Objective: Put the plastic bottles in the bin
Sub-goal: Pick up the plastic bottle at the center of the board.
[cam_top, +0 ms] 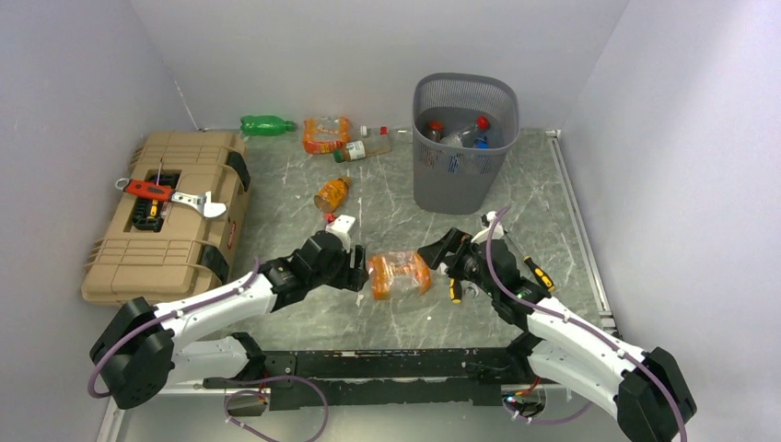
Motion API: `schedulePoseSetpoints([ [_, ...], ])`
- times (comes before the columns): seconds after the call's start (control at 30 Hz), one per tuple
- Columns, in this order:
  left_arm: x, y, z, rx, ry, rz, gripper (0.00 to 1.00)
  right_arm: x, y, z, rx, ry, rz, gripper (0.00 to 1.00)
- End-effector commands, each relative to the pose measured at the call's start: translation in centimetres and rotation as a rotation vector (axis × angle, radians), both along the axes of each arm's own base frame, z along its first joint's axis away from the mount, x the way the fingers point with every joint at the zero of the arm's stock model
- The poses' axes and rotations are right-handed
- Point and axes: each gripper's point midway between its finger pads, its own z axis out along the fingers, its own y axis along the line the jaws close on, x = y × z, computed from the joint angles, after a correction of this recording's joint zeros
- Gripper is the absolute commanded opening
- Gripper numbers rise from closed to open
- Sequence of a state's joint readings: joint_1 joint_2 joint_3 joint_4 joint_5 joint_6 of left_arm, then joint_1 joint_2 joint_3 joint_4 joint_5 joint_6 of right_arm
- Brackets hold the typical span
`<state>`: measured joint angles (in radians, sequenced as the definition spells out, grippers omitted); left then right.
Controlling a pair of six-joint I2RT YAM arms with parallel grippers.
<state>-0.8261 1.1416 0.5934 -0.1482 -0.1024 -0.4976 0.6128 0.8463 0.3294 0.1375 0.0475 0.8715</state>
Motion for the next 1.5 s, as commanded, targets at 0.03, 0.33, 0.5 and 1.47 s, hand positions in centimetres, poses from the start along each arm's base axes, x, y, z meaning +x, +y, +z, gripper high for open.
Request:
schedulePoseSetpoints([
  [0.03,0.6,-1.1,4.0,-0.069,-0.079,-0.028,0.94,-0.1,-0.9,0.5,-0.013,-0.014,-0.039,0.97],
  [0.33,0.3,-3.1,10.4,-0.031,-0.303,-0.31,0.99,-0.8,-4.2,-0.5,-0.069,0.016,-0.157,0.97],
  [0.5,-0.4,-4.3,9.2,-0.05,-0.21,-0.314,1.0,-0.7,-3.9,-1.9,-0.039,0.058,-0.139,0.97],
  [1.47,-3.6,-10.4,1.0,0.928,-0.809,-0.98,1.0,-1.3,-7.2,2.6,-0.094,-0.057,-0.197,0.97],
])
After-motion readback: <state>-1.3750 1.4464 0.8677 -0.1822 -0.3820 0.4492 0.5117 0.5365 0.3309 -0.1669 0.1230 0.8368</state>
